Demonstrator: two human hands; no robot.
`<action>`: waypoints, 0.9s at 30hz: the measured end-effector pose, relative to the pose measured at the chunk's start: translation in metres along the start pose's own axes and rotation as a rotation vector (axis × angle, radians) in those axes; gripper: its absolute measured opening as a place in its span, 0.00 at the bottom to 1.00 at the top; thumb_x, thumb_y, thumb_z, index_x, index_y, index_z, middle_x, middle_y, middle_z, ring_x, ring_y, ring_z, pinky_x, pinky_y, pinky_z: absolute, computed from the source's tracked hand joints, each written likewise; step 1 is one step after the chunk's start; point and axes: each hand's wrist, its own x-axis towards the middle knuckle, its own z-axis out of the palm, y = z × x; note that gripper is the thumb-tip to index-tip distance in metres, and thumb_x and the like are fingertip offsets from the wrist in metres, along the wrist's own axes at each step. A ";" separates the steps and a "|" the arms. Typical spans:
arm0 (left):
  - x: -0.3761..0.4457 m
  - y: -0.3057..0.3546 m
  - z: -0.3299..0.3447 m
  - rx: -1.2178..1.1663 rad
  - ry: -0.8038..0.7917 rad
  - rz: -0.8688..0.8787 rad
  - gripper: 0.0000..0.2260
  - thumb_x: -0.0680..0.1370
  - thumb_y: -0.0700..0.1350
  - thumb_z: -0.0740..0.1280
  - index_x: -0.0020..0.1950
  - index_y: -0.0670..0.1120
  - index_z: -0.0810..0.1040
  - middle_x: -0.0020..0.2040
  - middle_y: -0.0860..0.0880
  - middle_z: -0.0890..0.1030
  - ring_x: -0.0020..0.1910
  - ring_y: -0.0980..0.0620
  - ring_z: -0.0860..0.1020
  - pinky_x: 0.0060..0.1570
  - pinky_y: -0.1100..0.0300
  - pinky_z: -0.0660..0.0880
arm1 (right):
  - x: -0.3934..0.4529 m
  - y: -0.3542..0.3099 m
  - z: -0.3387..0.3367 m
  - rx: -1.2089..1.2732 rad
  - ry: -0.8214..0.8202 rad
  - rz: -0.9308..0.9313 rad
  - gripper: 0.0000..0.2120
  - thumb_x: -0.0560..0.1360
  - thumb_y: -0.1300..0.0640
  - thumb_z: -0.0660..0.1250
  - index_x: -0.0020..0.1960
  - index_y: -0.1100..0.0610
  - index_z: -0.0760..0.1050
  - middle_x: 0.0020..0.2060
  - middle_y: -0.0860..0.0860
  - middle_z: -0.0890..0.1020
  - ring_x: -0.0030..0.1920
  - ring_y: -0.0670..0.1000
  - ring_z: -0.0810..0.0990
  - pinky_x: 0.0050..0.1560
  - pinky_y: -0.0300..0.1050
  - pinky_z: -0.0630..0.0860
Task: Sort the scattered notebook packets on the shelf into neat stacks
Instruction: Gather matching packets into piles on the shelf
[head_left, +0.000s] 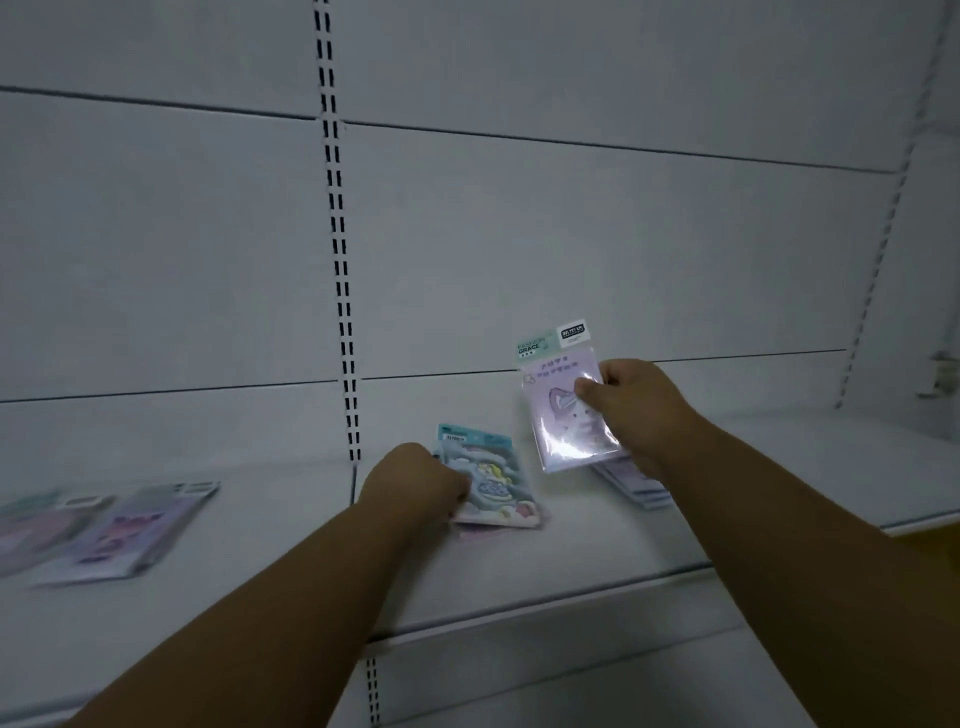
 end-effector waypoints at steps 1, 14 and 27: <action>0.001 0.000 -0.001 0.117 0.022 0.027 0.13 0.67 0.53 0.72 0.34 0.48 0.72 0.31 0.50 0.74 0.29 0.55 0.73 0.24 0.63 0.63 | 0.005 0.003 0.001 0.019 -0.020 0.017 0.09 0.76 0.59 0.66 0.42 0.64 0.79 0.38 0.61 0.82 0.34 0.55 0.79 0.37 0.45 0.77; 0.017 0.131 0.059 -0.845 -0.095 0.006 0.05 0.77 0.42 0.67 0.46 0.40 0.79 0.44 0.42 0.83 0.33 0.48 0.79 0.33 0.57 0.80 | 0.071 0.063 -0.061 0.205 -0.429 0.162 0.06 0.76 0.63 0.65 0.50 0.65 0.79 0.43 0.61 0.85 0.42 0.60 0.85 0.43 0.56 0.83; 0.058 0.167 0.129 -0.284 0.013 -0.151 0.08 0.74 0.42 0.72 0.39 0.39 0.78 0.36 0.42 0.83 0.26 0.50 0.79 0.26 0.62 0.78 | 0.107 0.137 -0.071 -0.665 -0.318 -0.137 0.19 0.68 0.49 0.73 0.28 0.54 0.66 0.23 0.49 0.71 0.24 0.46 0.70 0.24 0.37 0.62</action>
